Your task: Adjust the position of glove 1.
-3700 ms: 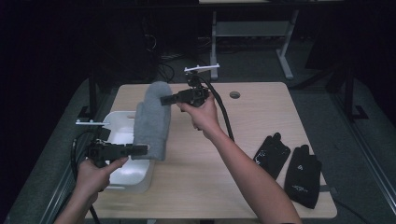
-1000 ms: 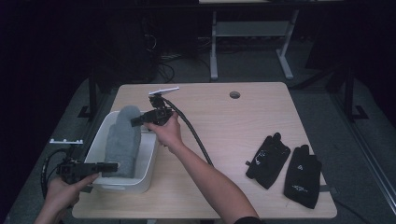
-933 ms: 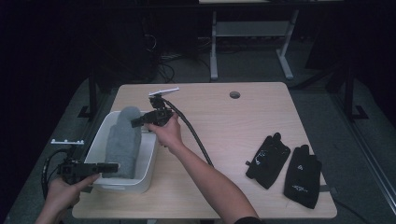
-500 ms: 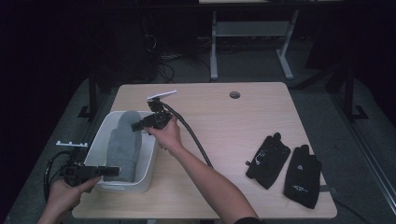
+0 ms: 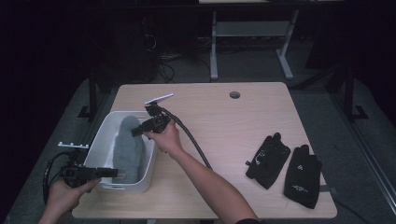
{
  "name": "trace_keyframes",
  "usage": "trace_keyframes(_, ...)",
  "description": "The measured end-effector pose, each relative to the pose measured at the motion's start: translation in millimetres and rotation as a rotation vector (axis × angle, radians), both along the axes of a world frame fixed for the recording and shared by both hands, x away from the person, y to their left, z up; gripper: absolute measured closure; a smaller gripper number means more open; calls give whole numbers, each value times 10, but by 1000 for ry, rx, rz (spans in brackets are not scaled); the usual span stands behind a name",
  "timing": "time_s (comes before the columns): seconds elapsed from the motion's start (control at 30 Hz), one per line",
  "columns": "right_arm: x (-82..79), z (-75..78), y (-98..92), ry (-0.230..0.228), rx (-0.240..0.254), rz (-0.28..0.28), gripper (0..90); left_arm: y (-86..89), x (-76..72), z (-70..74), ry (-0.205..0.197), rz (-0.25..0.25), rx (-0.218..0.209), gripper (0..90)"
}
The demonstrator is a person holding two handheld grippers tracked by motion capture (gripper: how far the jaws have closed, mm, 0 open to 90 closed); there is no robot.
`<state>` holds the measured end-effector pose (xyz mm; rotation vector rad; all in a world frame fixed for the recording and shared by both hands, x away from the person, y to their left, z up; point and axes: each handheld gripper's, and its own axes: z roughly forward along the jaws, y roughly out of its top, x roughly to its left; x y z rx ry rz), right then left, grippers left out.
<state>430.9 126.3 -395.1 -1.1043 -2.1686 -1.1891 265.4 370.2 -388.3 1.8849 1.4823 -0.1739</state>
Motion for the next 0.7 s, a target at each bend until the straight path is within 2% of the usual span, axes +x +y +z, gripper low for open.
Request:
trace_keyframes(0.07, 5, -28, 14, -4, -24, 5, 757, -7, 3, 15, -5, -1, 11, 461)
trace_keyframes(0.17, 9, -42, 17, -6, -36, 8, 751, -12, 8, 12, -9, -2, -4, 461)
trace_keyframes(0.2, 13, -42, 15, -5, -38, 13, 740, -14, 9, 18, -3, -6, 9, 459)
trace_keyframes(0.33, 35, -19, -22, -23, -73, -9, 644, -28, 5, 31, -19, 1, -4, 447)
trace_keyframes(0.4, 48, -3, -58, -36, -84, -19, 629, -30, 1, 50, -31, 3, -9, 447)
trace_keyframes(0.47, 63, 21, -95, -47, -76, -28, 618, -35, -2, 69, -38, 8, -23, 432)
trace_keyframes(0.7, 94, 104, -203, -31, -35, -29, 594, -74, 1, 166, -70, -3, -33, 419)
